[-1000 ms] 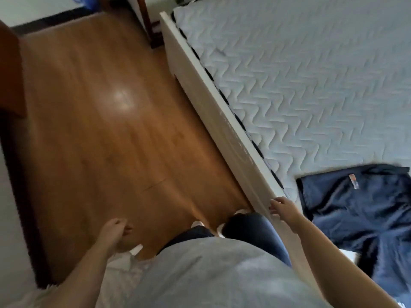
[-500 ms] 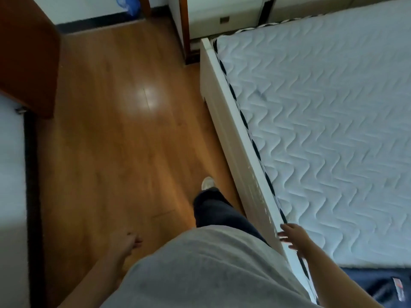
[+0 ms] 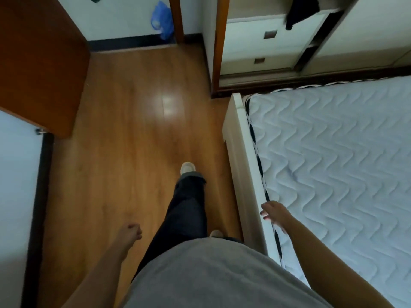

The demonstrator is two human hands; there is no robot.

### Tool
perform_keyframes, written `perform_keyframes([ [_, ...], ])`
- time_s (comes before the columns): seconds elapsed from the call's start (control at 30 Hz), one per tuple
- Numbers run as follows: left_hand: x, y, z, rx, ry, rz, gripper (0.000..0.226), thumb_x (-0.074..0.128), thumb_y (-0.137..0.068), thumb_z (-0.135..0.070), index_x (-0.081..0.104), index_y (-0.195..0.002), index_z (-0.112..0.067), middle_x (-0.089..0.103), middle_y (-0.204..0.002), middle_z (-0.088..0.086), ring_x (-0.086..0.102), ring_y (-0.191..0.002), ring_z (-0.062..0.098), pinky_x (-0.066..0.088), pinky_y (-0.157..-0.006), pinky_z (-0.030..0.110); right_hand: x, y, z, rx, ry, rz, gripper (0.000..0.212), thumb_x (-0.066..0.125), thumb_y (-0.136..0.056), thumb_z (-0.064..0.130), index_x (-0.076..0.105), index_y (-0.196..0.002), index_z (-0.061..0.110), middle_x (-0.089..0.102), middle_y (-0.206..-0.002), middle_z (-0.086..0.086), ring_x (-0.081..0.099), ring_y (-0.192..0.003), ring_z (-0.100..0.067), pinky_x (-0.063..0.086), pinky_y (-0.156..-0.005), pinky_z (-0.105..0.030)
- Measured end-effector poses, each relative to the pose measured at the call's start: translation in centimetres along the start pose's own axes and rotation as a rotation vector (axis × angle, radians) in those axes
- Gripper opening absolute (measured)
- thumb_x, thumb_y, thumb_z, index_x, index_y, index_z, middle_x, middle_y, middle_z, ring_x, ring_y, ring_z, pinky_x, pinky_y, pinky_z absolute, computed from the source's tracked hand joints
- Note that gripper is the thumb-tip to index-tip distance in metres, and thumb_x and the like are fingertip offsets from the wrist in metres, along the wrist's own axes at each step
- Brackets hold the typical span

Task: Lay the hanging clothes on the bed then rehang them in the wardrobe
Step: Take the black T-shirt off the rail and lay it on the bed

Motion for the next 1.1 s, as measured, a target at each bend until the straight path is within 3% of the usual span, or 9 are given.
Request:
perform_keyframes([
  [0.1, -1.0, -3.4, -5.6, -0.086, 0.130, 0.005, 0.035, 0.037, -0.096, -0.014, 0.043, -0.125, 0.004, 0.054, -0.120, 0.018, 0.051, -0.102, 0.027, 0.034, -0.097, 0.040, -1.0, -3.1, 5.3, 0.029, -0.001, -0.013, 0.026, 0.041, -0.095, 0.010, 0.050, -0.114, -0.005, 0.058, -0.100, -0.019, 0.054, -0.074, -0.023, 0.038, -0.054, -0.022],
  [0.17, -2.2, -6.0, -11.2, -0.063, 0.162, -0.004, 0.032, 0.039, -0.096, -0.013, 0.046, -0.121, 0.005, 0.055, -0.120, 0.019, 0.050, -0.100, 0.024, 0.033, -0.099, 0.042, -2.2, -5.0, 8.3, 0.075, -0.015, -0.043, 0.029, 0.041, -0.095, 0.012, 0.049, -0.117, -0.005, 0.059, -0.103, -0.019, 0.054, -0.084, -0.026, 0.037, -0.059, -0.025],
  [0.3, -3.5, -10.3, -24.6, 0.095, -0.042, 0.054, 0.031, 0.041, -0.095, -0.017, 0.050, -0.117, 0.003, 0.058, -0.102, 0.014, 0.055, -0.088, 0.023, 0.040, -0.078, 0.036, -4.1, -7.6, 15.4, 0.196, -0.029, -0.091, 0.030, 0.043, -0.094, 0.012, 0.052, -0.115, -0.007, 0.058, -0.095, -0.017, 0.051, -0.077, -0.025, 0.031, -0.075, -0.032],
  [0.37, -3.4, -11.8, -32.4, 0.210, -0.187, 0.088, 0.030, 0.040, -0.096, -0.019, 0.051, -0.114, 0.000, 0.059, -0.099, 0.013, 0.056, -0.084, 0.021, 0.040, -0.070, 0.032, -4.8, -9.2, 20.9, 0.152, -0.060, -0.097, 0.025, 0.043, -0.093, 0.010, 0.054, -0.108, -0.006, 0.058, -0.093, -0.017, 0.049, -0.071, -0.023, 0.031, -0.073, -0.032],
  [0.43, -2.7, -12.8, -39.6, 0.300, -0.314, 0.115, 0.025, 0.039, -0.096, -0.021, 0.052, -0.109, -0.004, 0.059, -0.101, 0.014, 0.056, -0.087, 0.024, 0.041, -0.074, 0.033, -5.7, -10.6, 26.9, 0.065, -0.099, -0.121, 0.016, 0.042, -0.093, 0.010, 0.056, -0.095, 0.002, 0.059, -0.097, -0.019, 0.051, -0.077, -0.024, 0.033, -0.063, -0.028],
  [0.53, -0.5, -12.2, -49.5, 0.421, -0.386, 0.139, 0.019, 0.040, -0.095, -0.021, 0.052, -0.104, -0.009, 0.060, -0.099, 0.011, 0.056, -0.084, 0.023, 0.041, -0.070, 0.032, -7.1, -12.3, 34.2, -0.059, -0.194, -0.148, 0.015, 0.042, -0.094, 0.014, 0.053, -0.099, 0.005, 0.059, -0.101, -0.016, 0.054, -0.089, -0.025, 0.038, -0.060, -0.023],
  [0.7, 7.2, -8.5, -64.1, 0.816, -0.530, 0.199, 0.020, 0.042, -0.095, -0.021, 0.058, -0.104, -0.014, 0.059, -0.089, -0.003, 0.054, -0.075, 0.006, 0.038, -0.061, 0.018, -11.7, -15.8, 39.6, -0.078, -0.296, -0.219, 0.023, 0.043, -0.095, 0.015, 0.053, -0.111, 0.002, 0.060, -0.106, -0.018, 0.056, -0.088, -0.024, 0.037, -0.058, -0.021],
  [0.9, 11.7, -0.9, -77.5, 1.236, -0.603, 0.139, 0.027, 0.043, -0.093, -0.030, 0.052, -0.117, -0.023, 0.060, -0.106, -0.007, 0.057, -0.099, 0.007, 0.046, -0.085, 0.022, -21.1, -18.4, 45.2, -0.130, -0.406, -0.378, 0.017, 0.042, -0.095, 0.010, 0.055, -0.104, 0.003, 0.061, -0.105, -0.020, 0.056, -0.083, -0.024, 0.037, -0.058, -0.022],
  [1.1, 12.2, 7.1, -87.5, 1.682, -0.550, 0.078, 0.026, 0.048, -0.091, -0.023, 0.054, -0.116, -0.018, 0.058, -0.106, -0.011, 0.052, -0.099, -0.001, 0.039, -0.077, 0.004, -29.4, -18.0, 56.1, -0.392, -0.397, -0.550, 0.012, 0.048, -0.092, 0.009, 0.058, -0.098, 0.007, 0.065, -0.101, -0.023, 0.059, -0.073, -0.018, 0.048, -0.069, -0.028],
])
Point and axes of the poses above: each hand's wrist, its own y-axis away from the middle knuckle, its own x-axis out of the palm, z = x × y, the point moved 5 cm from there along -y, towards the middle knuckle
